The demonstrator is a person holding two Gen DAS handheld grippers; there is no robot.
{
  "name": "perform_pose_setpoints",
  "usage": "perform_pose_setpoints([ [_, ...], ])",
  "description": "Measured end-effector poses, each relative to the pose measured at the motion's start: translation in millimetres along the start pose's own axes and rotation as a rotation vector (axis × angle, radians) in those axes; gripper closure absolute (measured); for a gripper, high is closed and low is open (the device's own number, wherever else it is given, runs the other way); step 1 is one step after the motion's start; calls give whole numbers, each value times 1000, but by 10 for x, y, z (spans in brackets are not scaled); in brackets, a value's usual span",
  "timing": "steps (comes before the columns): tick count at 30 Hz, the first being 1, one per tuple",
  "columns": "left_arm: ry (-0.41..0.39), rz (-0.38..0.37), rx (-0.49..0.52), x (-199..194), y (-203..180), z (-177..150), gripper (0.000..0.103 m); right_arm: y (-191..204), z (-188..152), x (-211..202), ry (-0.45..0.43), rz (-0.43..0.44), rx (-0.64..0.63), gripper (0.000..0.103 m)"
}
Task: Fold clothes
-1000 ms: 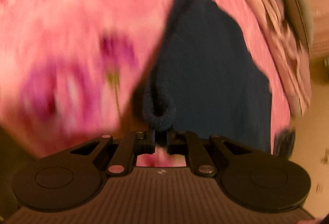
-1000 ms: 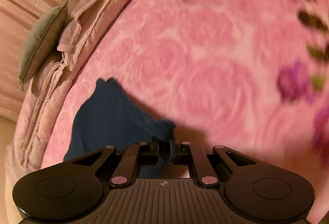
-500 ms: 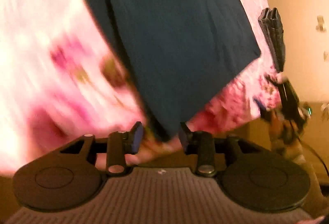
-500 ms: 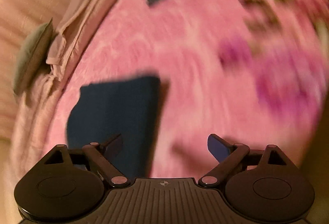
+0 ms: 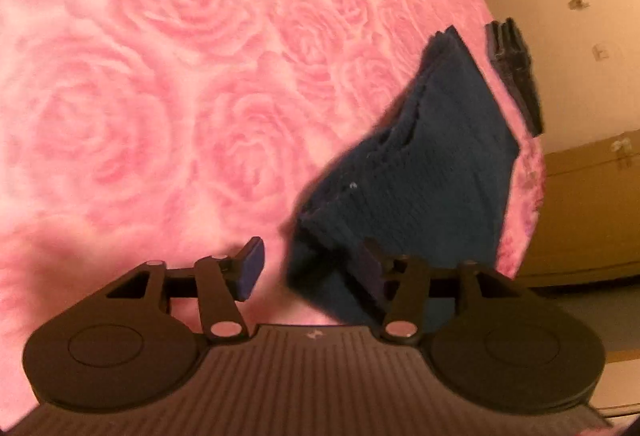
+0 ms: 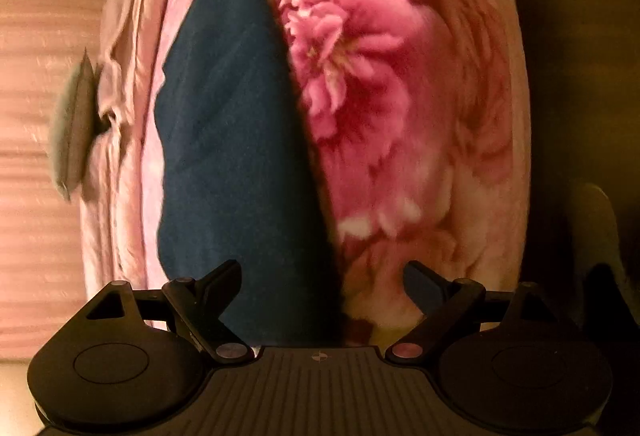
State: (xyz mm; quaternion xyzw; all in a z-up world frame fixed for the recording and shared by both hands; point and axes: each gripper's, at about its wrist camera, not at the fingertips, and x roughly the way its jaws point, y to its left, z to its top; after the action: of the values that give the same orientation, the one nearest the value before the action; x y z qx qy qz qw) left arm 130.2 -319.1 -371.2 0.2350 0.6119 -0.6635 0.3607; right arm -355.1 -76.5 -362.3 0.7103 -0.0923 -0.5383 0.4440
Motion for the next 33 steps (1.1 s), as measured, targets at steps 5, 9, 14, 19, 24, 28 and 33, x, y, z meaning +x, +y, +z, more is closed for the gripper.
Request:
perform_pose_setpoints([
  [5, 11, -139, -100, 211, 152, 86, 50, -74, -104, -58, -86, 40, 62, 13],
  [9, 66, -136, -43, 354, 127, 173, 48, -75, -187, -115, -117, 69, 78, 33],
  [14, 122, -156, 93, 421, 42, 238, 44, -38, -254, -18, -94, 53, 50, 32],
  [19, 206, -216, 172, 624, -65, 285, 81, 53, -251, 179, -62, 42, -12, 33],
  [24, 199, -277, 191, 556, -99, 190, 88, 31, -221, 144, -47, 44, -11, 94],
  [28, 186, -326, 147, 388, -89, -14, 89, 160, -175, -55, -54, 25, -107, 95],
  [33, 248, -255, 143, 455, -117, -450, 86, 24, -140, -293, -66, -57, -95, 95],
])
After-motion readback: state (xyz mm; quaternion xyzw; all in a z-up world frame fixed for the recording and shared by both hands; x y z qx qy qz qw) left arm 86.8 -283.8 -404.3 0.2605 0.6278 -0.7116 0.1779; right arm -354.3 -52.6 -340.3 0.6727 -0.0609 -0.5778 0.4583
